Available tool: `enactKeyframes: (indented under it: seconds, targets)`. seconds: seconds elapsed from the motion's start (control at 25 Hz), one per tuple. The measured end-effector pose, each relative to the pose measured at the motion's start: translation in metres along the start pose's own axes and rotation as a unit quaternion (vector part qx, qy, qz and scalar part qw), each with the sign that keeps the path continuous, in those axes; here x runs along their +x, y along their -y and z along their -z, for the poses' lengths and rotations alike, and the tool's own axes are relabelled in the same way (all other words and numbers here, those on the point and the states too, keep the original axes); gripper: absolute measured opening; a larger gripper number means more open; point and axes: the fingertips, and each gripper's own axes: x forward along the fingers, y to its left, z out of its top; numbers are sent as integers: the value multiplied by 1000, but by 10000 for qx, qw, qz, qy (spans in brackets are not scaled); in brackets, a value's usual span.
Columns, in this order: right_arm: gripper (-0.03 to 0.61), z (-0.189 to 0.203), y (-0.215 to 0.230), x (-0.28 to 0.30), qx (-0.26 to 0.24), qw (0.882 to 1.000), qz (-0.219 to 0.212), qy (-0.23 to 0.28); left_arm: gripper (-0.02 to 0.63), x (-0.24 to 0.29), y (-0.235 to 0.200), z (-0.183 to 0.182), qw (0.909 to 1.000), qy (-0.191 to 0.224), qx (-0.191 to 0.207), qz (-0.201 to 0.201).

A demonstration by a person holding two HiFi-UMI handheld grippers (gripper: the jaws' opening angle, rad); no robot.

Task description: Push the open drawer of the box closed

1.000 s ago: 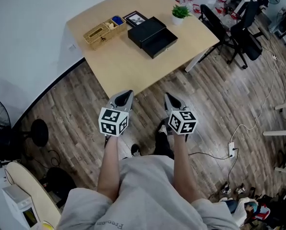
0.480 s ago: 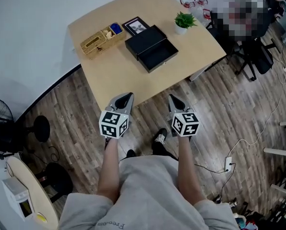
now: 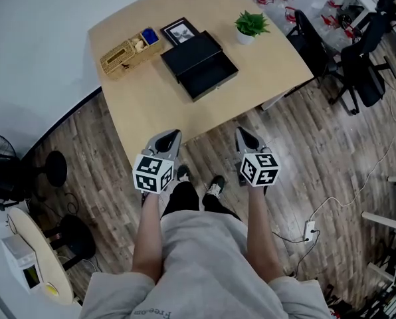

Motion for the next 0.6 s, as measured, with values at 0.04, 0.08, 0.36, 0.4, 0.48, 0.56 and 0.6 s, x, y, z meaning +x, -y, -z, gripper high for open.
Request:
enactKeyframes:
  seconds: [0.04,0.08,0.36,0.4,0.48,0.56,0.6]
  targets:
    - [0,0,1,2,7,10000,-17,-10,52,2,-1,0,10000,-21,7,-8]
    - [0,0,1,4,10,10000,-29,-16,52,4,-2,-2,10000,-34,27,-8]
    - [0,-12,7,23,314,9992,-220,116,52,35,-14,-20,9997,-26,159,170]
    - [0,-14,8,27,287,9993,-203,103,52,41,-17,-23,9997,-12,155,205]
    - [1,-18,14,36,256,9995,-163,64,52,53,-24,-33,9995,18,167,267]
    - [1,-23,20,48,262,9996,-120,28,52,66,-34,-45,9993,21,212,320]
    - [1,-24,22,55,266,9996,-98,8,52,73,-40,-50,9991,14,237,344]
